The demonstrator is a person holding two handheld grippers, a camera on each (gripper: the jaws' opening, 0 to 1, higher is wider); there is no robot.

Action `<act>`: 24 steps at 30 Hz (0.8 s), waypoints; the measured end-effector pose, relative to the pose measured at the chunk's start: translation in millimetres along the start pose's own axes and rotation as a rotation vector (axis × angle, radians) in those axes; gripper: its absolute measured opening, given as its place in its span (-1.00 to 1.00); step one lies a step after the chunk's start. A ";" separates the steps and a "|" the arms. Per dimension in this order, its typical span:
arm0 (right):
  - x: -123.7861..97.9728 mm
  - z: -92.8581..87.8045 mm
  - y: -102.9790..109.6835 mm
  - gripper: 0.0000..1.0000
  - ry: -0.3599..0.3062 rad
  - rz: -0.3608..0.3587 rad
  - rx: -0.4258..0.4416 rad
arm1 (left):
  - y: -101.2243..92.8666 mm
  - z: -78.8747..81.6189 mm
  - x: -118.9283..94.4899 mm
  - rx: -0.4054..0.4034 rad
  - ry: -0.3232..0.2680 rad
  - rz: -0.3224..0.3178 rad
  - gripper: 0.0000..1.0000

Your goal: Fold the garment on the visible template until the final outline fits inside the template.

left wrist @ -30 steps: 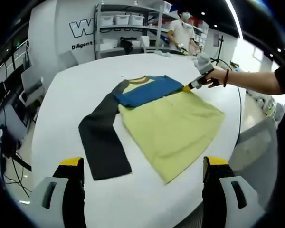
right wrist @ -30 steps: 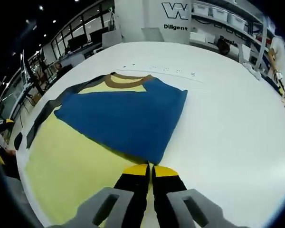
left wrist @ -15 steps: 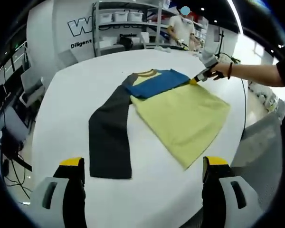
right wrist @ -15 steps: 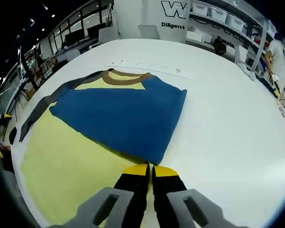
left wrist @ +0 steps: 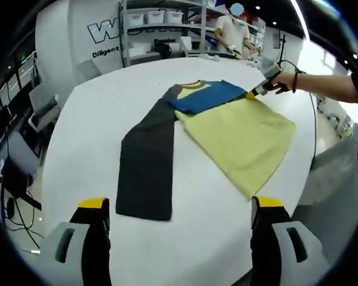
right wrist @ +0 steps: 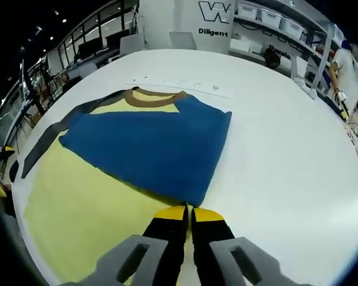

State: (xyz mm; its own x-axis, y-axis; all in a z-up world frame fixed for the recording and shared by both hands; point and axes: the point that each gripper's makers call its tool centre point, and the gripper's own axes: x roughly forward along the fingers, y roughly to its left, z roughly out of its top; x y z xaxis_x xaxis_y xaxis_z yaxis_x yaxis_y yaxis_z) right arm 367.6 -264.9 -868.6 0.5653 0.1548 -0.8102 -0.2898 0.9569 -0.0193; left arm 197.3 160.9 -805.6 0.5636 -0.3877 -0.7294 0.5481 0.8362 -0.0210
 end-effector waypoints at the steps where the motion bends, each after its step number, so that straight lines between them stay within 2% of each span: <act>1: 0.2 0.1 0.0 -1.00 0.001 0.000 0.002 | -0.3 0.1 0.1 -0.001 -0.001 -0.002 0.87; 7: 0.6 0.7 -4.6 -1.00 -0.013 0.012 0.067 | -0.1 5.3 -1.7 -0.008 -0.017 -0.005 0.89; 9: -0.3 0.8 -7.2 -0.93 -0.019 0.004 0.082 | 0.8 5.8 -2.8 -0.009 -0.017 -0.005 0.89; 11: -2.4 9.7 -2.4 -0.74 -0.082 0.028 0.141 | 1.4 5.9 -3.8 -0.011 -0.017 -0.004 0.88; 13: -6.1 15.0 3.8 -0.52 -0.115 0.065 0.176 | 1.9 5.7 -4.4 -0.013 -0.017 -0.003 0.88; 14: -8.6 16.5 4.2 -0.40 -0.125 0.065 0.178 | 2.1 5.5 -4.7 -0.014 -0.017 -0.003 0.88; 16: -12.7 16.5 7.6 -0.28 -0.134 0.064 0.159 | 2.4 4.9 -5.0 -0.013 -0.015 -0.001 0.88; 24: -34.5 21.0 34.1 0.23 -0.195 0.137 0.134 | 3.4 3.3 -5.9 -0.012 -0.018 0.009 0.83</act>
State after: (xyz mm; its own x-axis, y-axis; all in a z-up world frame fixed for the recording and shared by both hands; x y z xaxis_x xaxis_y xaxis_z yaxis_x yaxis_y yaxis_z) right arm 354.5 -232.4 -829.0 0.6696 0.3174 -0.6715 -0.2767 0.9456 0.1710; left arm 198.0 164.8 -799.2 0.5794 -0.3873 -0.7171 0.5356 0.8442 -0.0232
